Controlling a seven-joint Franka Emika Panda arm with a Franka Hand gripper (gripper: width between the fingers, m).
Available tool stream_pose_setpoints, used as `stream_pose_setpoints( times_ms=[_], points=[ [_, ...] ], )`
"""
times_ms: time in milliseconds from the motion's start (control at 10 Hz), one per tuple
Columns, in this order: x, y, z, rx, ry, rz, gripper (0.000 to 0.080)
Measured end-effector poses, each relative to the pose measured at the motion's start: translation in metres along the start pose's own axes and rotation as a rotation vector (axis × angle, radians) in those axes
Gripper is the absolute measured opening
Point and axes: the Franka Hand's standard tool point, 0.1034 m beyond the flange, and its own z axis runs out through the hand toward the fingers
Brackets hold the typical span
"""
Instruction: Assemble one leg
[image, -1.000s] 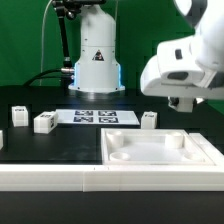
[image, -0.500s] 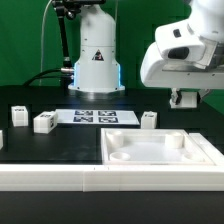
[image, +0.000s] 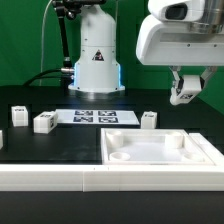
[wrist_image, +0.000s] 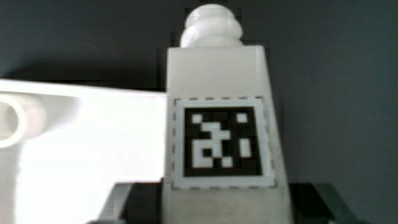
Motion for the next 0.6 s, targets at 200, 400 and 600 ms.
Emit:
stream_pose_setpoints(
  times_ms=[200, 400, 600],
  points=[
    [0.006, -0.001, 0.0, 0.016, 0.133, -0.004, 0.0291],
    [0.025, 0.007, -0.016, 0.023, 0.268, -0.036, 0.0291],
    [0.042, 0.018, -0.035, 0.022, 0.378, -0.059, 0.0291]
  ],
)
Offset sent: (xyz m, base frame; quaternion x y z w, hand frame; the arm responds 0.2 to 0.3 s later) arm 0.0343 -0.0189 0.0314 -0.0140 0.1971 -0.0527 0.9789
